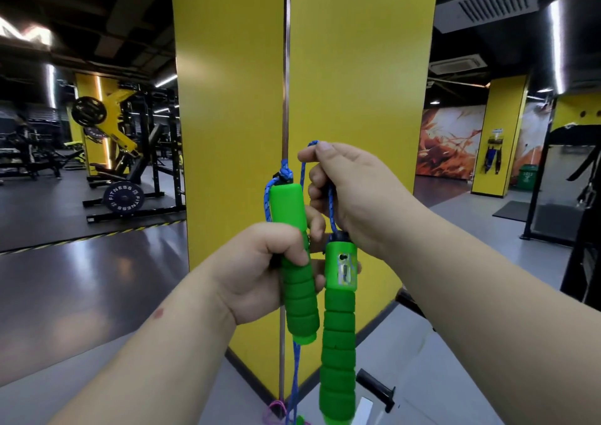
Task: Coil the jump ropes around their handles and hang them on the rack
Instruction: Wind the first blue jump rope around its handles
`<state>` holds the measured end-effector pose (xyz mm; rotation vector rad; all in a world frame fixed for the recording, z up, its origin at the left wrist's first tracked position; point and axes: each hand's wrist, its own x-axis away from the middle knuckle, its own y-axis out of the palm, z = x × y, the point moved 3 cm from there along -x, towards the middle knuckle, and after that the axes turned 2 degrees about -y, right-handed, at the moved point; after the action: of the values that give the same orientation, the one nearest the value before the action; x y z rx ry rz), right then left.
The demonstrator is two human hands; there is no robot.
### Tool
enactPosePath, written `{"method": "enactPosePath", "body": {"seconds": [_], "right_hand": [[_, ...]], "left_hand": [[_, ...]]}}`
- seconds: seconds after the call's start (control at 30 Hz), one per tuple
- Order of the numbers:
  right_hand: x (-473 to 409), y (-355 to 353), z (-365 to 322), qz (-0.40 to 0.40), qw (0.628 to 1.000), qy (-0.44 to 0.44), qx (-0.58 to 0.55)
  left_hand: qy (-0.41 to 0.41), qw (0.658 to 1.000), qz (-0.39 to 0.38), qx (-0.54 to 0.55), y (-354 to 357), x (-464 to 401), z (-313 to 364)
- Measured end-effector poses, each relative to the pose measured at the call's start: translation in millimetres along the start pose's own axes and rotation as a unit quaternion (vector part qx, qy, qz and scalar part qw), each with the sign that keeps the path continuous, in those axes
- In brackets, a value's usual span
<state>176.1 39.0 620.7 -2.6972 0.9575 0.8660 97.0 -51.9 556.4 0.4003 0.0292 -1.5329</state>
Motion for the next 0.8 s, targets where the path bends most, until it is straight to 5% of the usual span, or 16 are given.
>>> {"method": "enactPosePath", "body": {"seconds": [0.2, 0.67, 0.8], "right_hand": [[6, 0, -5, 0.009, 0.996, -0.040, 0.074], [14, -17, -19, 0.236, 0.939, -0.219, 0.120], [10, -13, -16, 0.214, 0.949, -0.205, 0.105]], "left_hand": [[-0.010, 0.999, 0.045, -0.001, 10, -6, -4], [-0.066, 0.997, 0.047, 0.019, 19, 5, -30], [-0.057, 0.997, 0.059, 0.004, 22, 5, -31]]}}
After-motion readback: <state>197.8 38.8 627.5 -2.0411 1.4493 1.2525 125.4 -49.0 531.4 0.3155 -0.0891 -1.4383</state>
